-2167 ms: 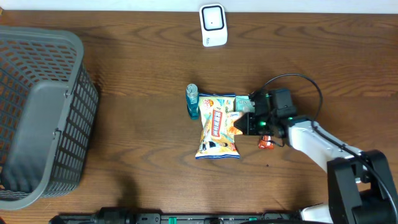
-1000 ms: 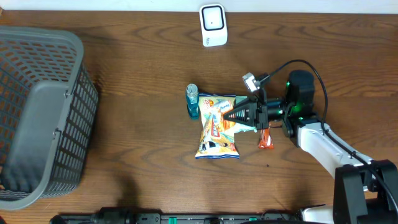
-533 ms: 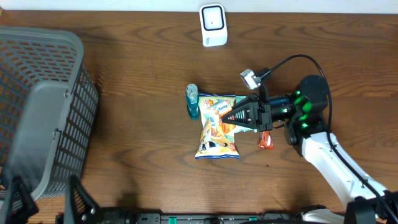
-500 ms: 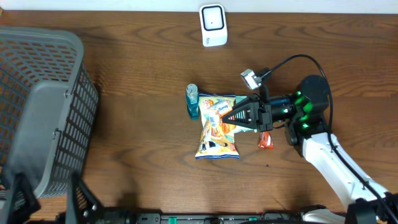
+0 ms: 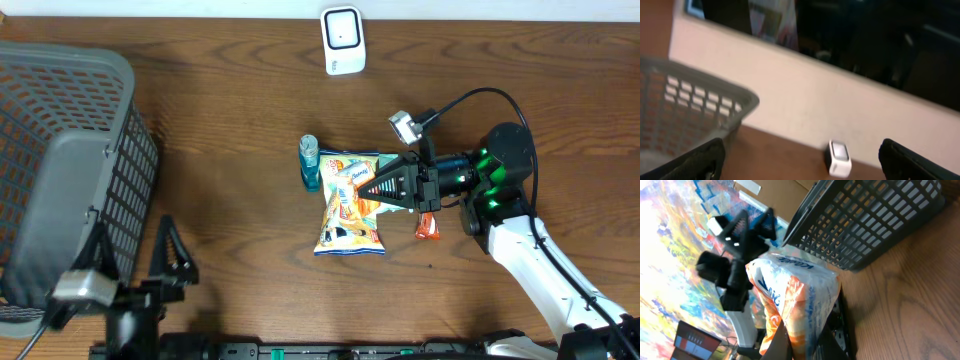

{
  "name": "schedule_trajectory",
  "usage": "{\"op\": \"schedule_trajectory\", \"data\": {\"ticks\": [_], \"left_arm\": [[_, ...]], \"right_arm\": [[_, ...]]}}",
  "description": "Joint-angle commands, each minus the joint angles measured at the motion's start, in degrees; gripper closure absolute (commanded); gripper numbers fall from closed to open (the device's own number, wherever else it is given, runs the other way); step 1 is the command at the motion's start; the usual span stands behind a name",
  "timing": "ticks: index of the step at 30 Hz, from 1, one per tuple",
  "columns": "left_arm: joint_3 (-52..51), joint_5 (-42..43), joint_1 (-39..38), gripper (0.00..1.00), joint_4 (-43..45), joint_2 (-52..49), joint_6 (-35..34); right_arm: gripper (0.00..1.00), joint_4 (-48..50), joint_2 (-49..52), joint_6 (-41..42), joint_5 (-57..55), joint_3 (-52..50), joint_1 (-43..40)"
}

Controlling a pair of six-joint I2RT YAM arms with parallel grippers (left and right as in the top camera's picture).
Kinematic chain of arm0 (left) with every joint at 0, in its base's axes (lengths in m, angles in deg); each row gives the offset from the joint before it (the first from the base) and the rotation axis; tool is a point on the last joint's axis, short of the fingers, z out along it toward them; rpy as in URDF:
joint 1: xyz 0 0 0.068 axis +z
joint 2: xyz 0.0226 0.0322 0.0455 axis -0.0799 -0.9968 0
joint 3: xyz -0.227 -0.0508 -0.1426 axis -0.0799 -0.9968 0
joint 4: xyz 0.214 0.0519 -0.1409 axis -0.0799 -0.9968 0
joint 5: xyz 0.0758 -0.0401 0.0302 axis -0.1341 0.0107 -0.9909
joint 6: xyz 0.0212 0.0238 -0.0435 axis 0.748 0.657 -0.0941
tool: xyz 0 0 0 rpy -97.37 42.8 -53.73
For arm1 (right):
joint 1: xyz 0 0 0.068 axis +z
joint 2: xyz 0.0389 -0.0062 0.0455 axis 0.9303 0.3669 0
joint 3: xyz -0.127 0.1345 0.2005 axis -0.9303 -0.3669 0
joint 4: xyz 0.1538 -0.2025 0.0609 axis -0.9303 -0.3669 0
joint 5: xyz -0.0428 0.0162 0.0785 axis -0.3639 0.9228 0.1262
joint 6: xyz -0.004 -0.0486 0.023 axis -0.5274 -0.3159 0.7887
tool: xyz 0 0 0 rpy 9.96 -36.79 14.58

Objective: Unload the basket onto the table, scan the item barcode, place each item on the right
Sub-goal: 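Lift the orange Kleenex pack with the right gripper above the items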

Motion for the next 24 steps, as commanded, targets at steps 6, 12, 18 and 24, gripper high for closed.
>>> {"op": "schedule_trajectory", "data": {"ticks": [6,12,18,24], "left_arm": [[-14.9,12.3,-0.2,0.02,8.5,-0.1,-0.6],[-24.5,14.6,-0.2,0.02,16.6,-0.1,-0.7],[-28.5,14.5,-0.2,0.02,17.6,-0.1,-1.0],[-29.6,14.1,-0.2,0.02,13.5,-0.1,-1.0]], "right_arm": [[0.99,0.2,-0.6,0.3,-0.1,0.2,0.3],[0.99,0.2,-0.6,0.3,0.0,0.2,0.3],[0.99,0.2,-0.6,0.2,-0.1,0.2,0.3],[0.99,0.2,-0.6,0.3,0.2,0.2,0.3]]}}
